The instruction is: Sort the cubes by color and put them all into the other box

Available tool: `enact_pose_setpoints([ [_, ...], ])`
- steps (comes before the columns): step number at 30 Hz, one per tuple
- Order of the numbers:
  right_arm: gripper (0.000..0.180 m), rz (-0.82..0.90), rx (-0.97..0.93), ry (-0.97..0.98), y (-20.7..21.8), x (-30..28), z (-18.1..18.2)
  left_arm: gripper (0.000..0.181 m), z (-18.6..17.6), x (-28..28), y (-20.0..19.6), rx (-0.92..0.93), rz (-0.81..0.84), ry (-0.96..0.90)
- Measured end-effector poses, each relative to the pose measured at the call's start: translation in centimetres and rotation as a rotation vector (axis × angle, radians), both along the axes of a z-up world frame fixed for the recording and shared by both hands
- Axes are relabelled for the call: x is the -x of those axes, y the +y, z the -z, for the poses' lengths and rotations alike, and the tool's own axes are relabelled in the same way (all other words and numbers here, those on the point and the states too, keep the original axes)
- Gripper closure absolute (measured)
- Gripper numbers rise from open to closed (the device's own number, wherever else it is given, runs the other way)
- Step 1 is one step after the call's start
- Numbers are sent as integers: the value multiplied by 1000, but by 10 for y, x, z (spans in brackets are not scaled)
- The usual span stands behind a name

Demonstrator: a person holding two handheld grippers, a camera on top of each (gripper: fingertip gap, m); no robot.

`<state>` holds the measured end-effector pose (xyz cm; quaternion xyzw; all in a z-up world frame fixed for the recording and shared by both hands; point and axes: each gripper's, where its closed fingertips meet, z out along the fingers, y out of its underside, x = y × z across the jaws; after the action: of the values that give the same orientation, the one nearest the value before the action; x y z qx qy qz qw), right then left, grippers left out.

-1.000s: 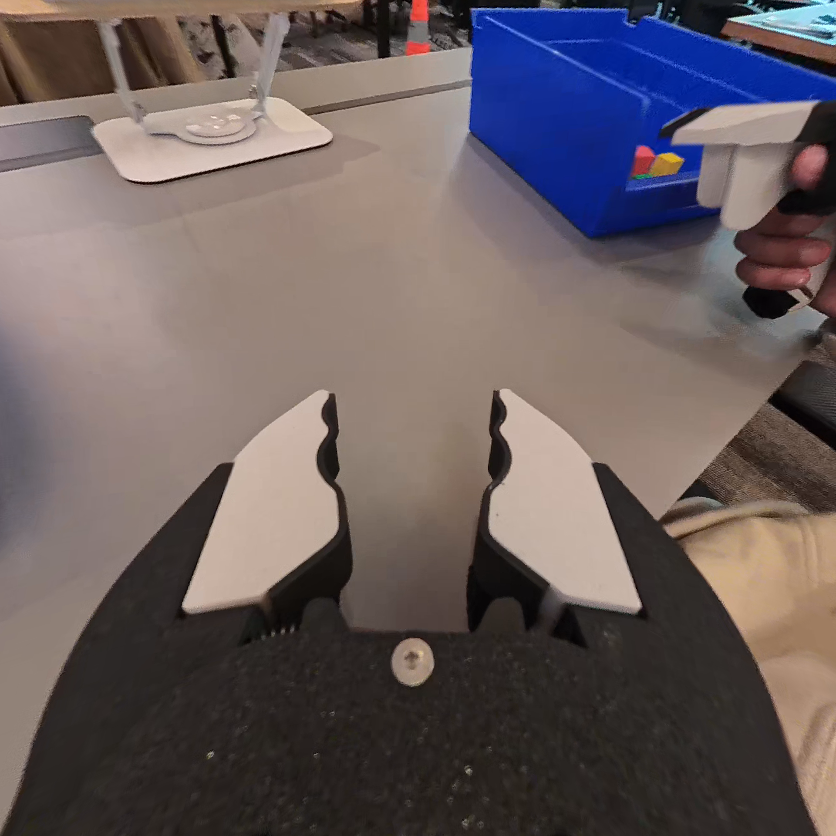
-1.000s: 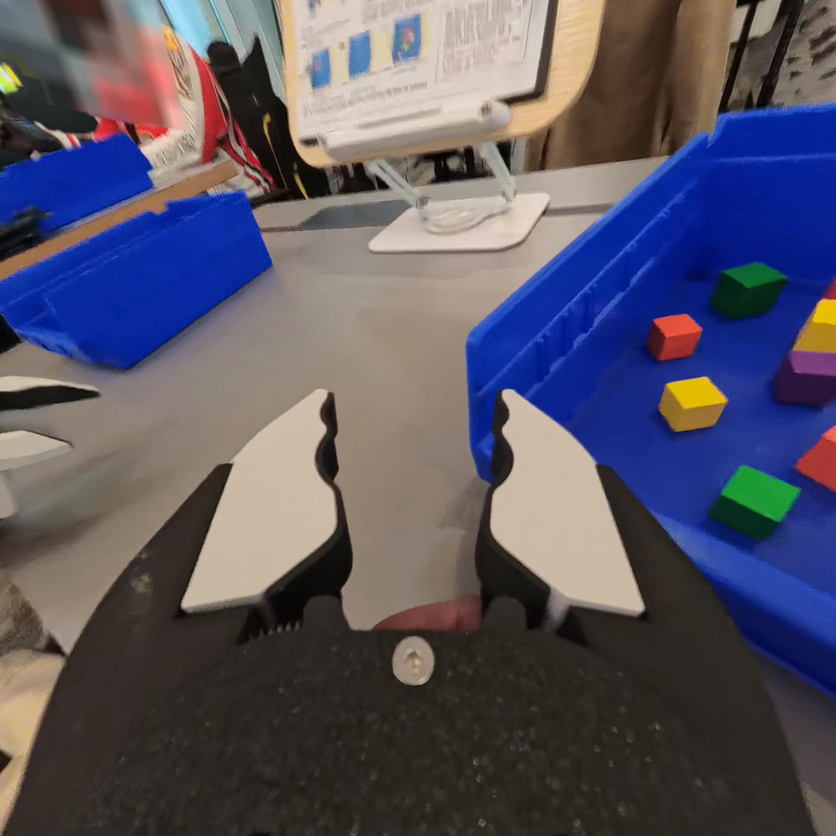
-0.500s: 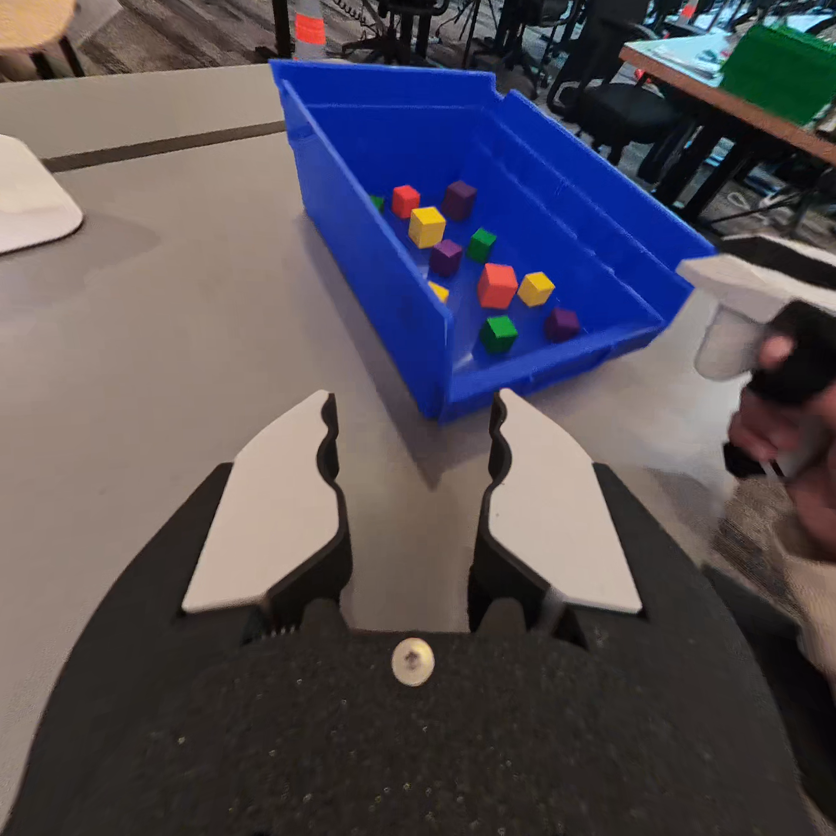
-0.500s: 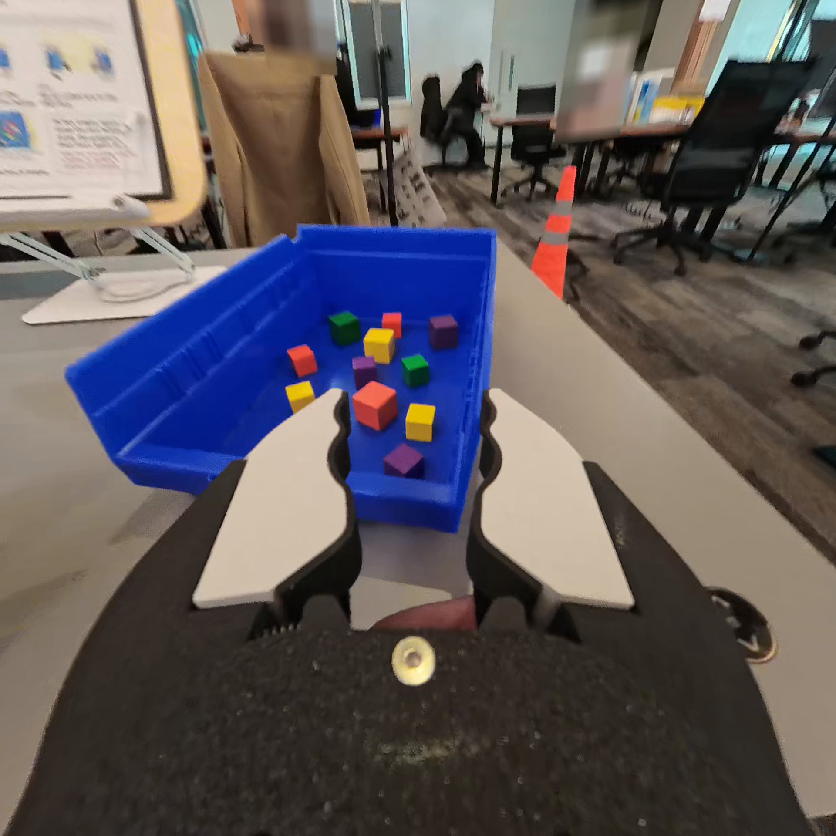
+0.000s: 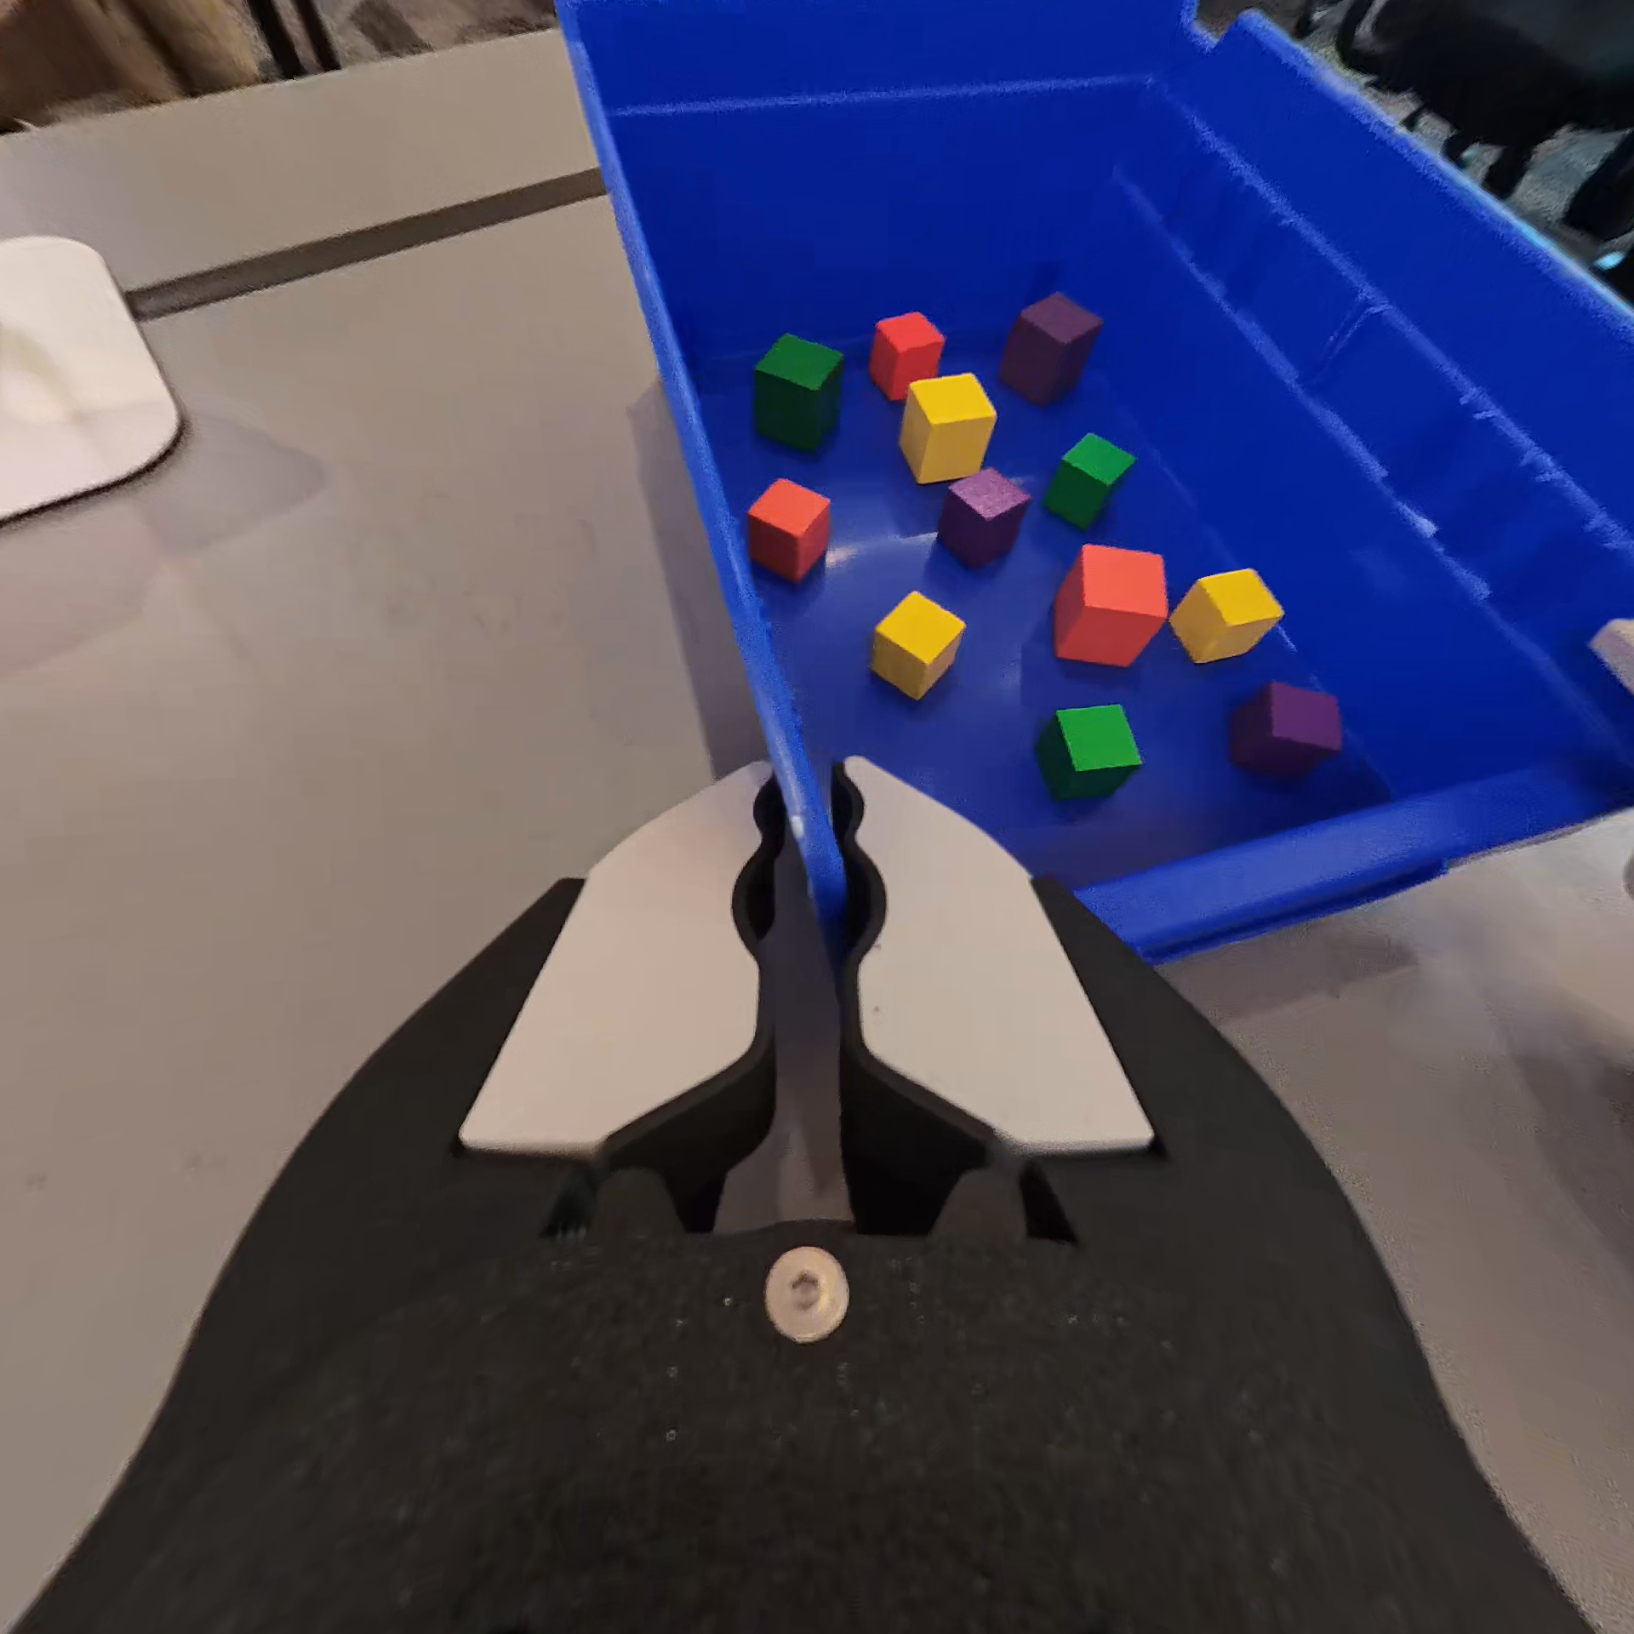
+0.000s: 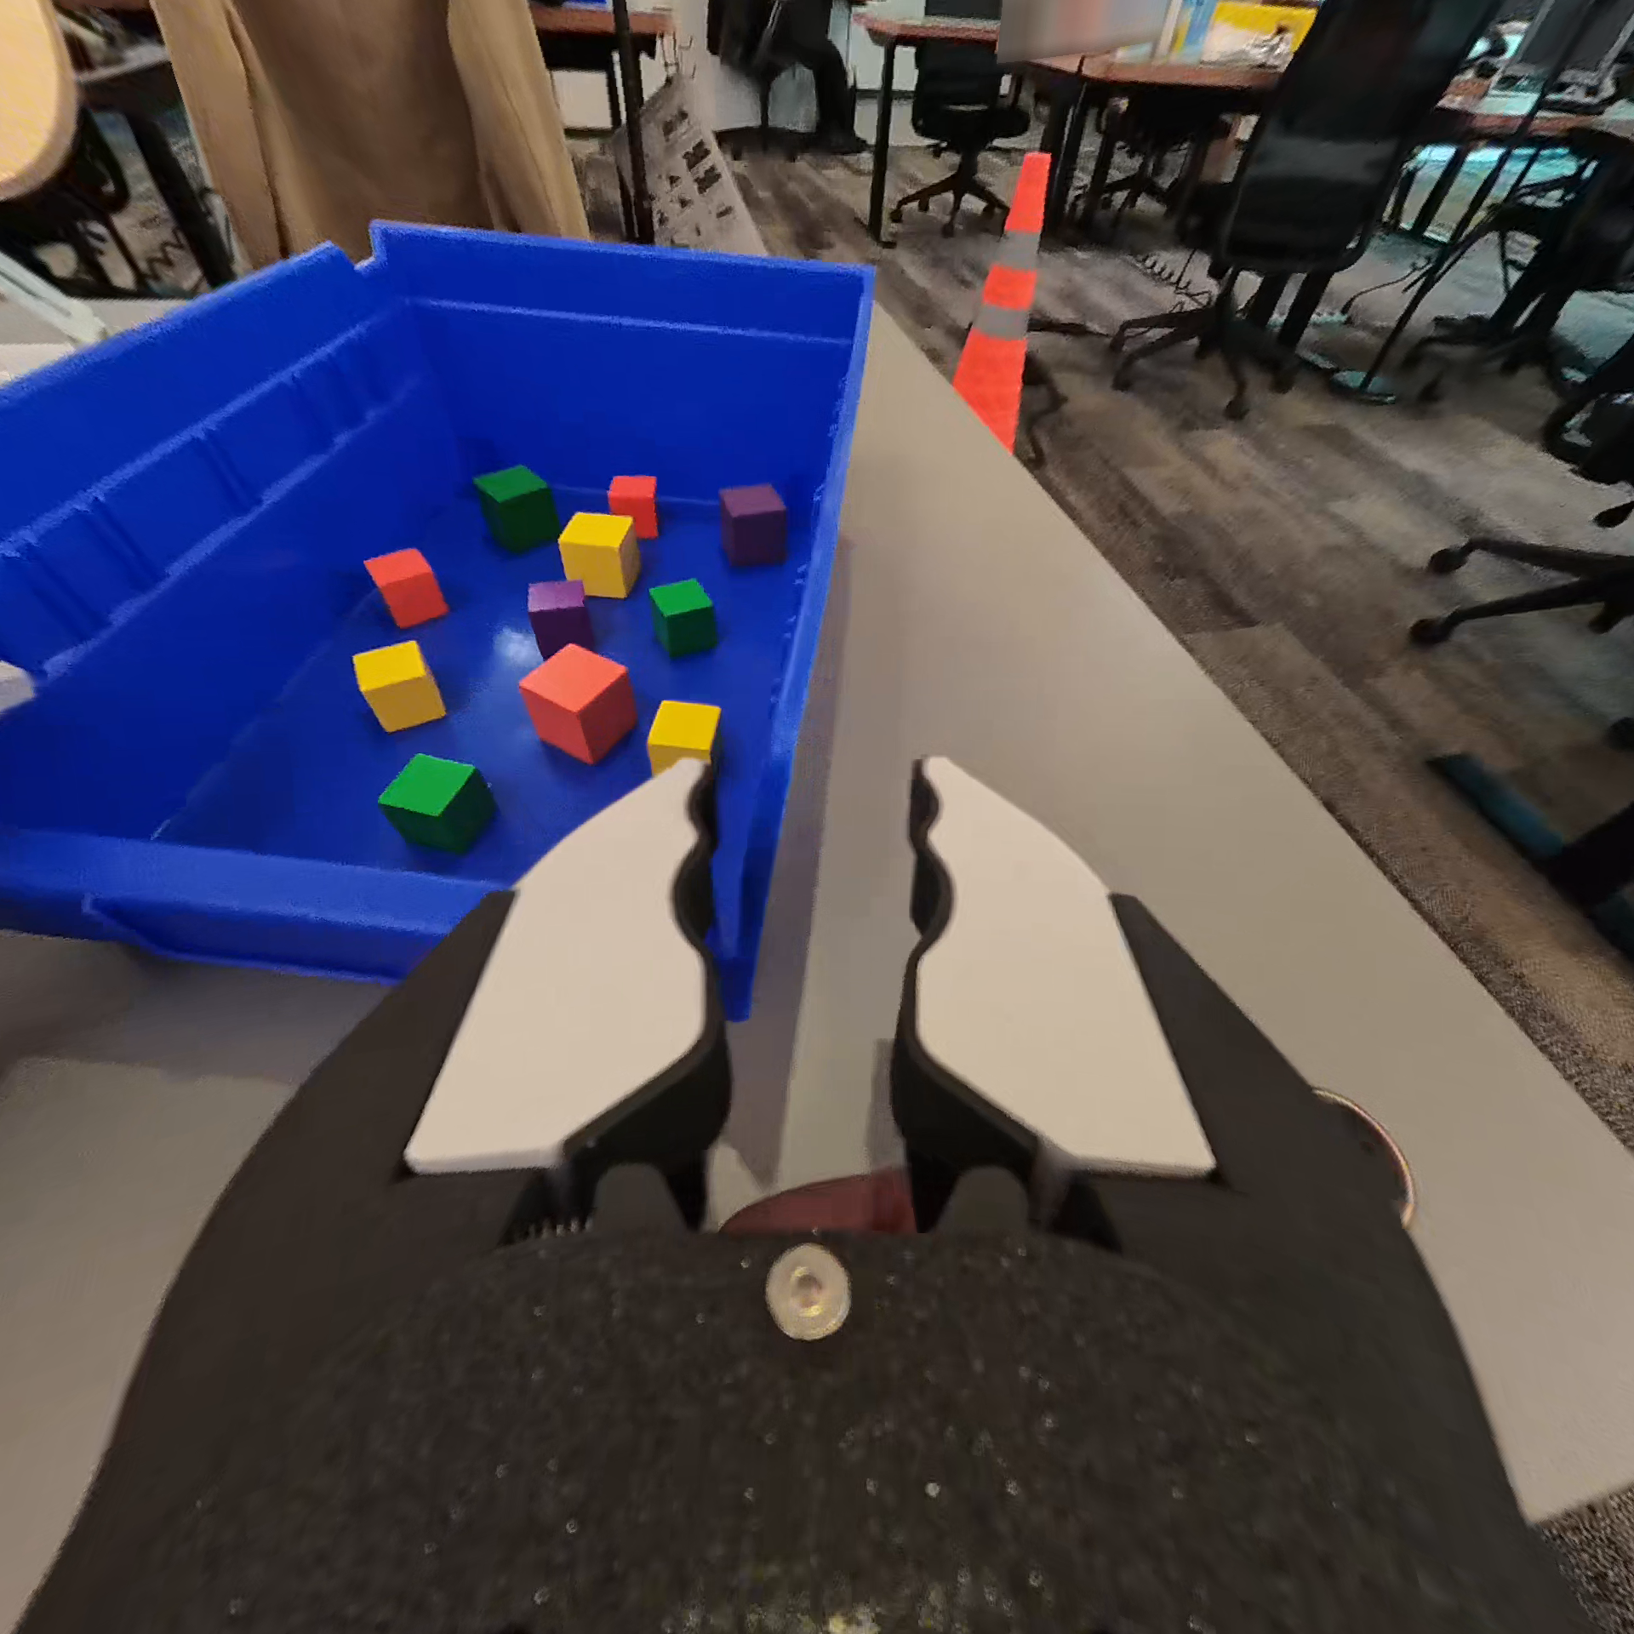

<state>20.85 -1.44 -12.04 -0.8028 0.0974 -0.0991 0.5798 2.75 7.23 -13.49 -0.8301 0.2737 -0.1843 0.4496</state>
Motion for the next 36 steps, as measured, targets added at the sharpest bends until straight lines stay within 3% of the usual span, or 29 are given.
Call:
enact_pose_setpoints([
  [3,173,-46,44,-25,7,6,6,174,-2,0,-1,-33,-25,32],
  [5,174,-5,58,-69,6,6,5,176,-6,4,-4,-62,-46,38],
  [10,176,-45,-53,27,-2,45,-16,175,-23,45,-18,-101,-58,-11],
  [14,175,-143,-115,22,-2,114,-30,175,-24,120,-31,-136,-110,-5],
  [21,174,-467,-61,45,17,277,-11,173,-16,290,-58,-109,-324,45],
  [25,174,-603,-19,14,31,351,-3,173,-8,361,-68,-132,-469,34],
  [28,173,-669,14,49,42,379,1,165,-7,383,-70,-157,-495,32],
  [31,169,-718,58,54,48,387,6,127,-4,377,-78,-112,-417,3],
  [32,154,-729,66,76,46,387,4,118,-7,374,-88,-91,-388,-34],
  [34,137,-767,60,108,29,381,-1,125,-26,382,-111,-118,-363,-115],
  [36,136,-815,-15,143,4,370,-12,138,-45,419,-126,-178,-436,-149],
])
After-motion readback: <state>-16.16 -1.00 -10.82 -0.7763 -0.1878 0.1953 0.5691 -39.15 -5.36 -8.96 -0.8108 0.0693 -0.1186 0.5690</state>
